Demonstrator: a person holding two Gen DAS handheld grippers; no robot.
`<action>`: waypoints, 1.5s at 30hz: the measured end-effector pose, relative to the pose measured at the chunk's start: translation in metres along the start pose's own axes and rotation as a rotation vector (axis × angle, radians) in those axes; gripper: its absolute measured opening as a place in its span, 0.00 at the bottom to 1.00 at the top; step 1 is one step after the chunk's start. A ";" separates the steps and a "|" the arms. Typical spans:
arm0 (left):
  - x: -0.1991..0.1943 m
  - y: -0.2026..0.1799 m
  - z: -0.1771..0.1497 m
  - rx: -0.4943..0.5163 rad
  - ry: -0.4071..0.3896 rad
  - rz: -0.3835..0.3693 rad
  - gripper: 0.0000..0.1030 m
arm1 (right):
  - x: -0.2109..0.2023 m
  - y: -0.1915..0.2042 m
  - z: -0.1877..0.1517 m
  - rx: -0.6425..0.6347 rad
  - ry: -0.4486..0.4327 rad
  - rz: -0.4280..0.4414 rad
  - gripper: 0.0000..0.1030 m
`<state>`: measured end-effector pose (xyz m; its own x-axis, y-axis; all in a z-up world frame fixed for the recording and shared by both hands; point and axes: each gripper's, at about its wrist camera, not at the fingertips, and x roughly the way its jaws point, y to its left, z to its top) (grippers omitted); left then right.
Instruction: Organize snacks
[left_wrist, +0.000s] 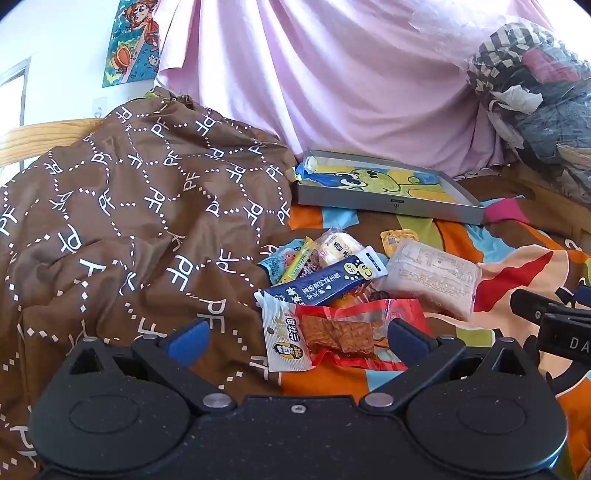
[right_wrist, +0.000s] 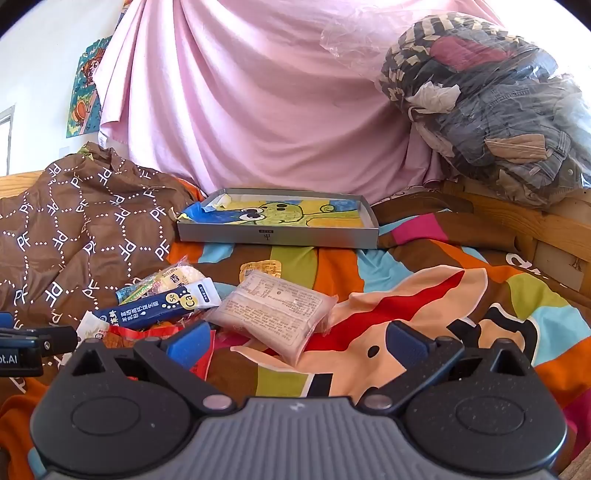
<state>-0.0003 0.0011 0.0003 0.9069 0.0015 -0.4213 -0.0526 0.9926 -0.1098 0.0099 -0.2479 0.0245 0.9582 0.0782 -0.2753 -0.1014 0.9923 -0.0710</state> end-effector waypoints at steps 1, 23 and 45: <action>0.000 0.001 0.000 -0.002 0.000 0.000 0.99 | 0.000 0.000 0.000 0.000 0.000 0.000 1.00; 0.005 0.000 -0.002 -0.001 0.003 0.005 0.99 | 0.001 0.001 0.000 -0.001 0.001 0.000 1.00; 0.002 0.000 -0.004 -0.006 0.008 0.008 0.99 | 0.001 0.001 0.000 -0.002 0.004 0.000 1.00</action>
<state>0.0000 0.0004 -0.0043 0.9033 0.0081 -0.4289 -0.0619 0.9918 -0.1118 0.0109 -0.2463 0.0244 0.9572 0.0776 -0.2789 -0.1017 0.9921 -0.0731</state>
